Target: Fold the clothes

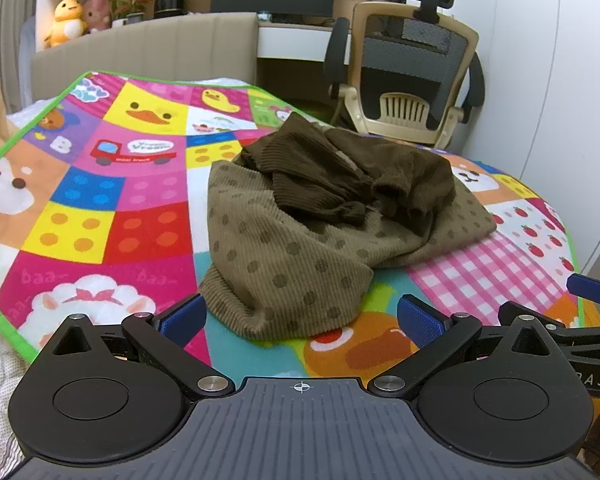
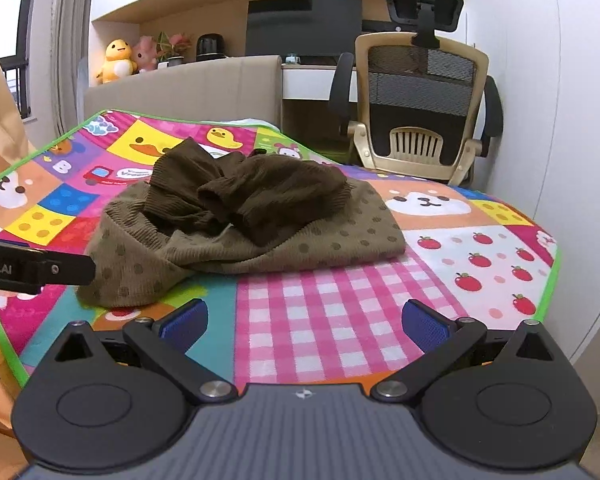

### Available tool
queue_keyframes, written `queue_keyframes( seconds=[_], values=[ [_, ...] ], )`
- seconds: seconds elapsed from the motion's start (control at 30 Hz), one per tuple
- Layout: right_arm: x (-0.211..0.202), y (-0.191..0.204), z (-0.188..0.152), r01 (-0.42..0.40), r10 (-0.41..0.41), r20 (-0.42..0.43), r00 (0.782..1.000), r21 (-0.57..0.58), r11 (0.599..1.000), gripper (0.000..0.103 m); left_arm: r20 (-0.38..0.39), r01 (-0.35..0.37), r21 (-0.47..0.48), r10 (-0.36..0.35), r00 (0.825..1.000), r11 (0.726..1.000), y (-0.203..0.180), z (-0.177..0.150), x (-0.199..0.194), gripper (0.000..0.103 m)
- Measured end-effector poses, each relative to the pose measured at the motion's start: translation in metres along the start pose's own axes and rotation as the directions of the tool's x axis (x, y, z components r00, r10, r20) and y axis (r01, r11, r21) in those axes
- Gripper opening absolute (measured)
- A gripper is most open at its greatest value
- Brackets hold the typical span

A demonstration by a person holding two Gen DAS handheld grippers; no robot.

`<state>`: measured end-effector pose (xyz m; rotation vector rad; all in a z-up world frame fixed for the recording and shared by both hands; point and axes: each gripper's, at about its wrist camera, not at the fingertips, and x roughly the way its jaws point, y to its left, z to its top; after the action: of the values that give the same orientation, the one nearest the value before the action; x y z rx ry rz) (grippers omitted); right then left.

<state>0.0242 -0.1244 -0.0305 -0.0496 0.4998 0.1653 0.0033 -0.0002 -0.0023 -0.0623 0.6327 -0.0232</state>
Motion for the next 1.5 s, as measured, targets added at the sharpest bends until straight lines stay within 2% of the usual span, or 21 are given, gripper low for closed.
queue_keyframes(
  seconds=[0.57,1.37,1.5],
  values=[
    [0.003,-0.008,0.0,-0.002,0.003,-0.021,1.0,0.041,0.999,0.103,-0.015,-0.002,0.008,0.002,1.0,1.0,-0.001,-0.002,0.002,0.103],
    [0.007,-0.008,0.003,-0.001,0.001,-0.015,1.0,0.018,1.0,0.103,-0.028,-0.006,0.018,0.007,1.0,1.0,-0.002,-0.004,0.004,0.103],
    [0.013,-0.014,0.004,-0.023,0.024,-0.041,0.999,0.025,0.999,0.103,-0.043,-0.005,0.011,0.006,0.999,1.0,-0.001,-0.003,0.008,0.103]
  ],
)
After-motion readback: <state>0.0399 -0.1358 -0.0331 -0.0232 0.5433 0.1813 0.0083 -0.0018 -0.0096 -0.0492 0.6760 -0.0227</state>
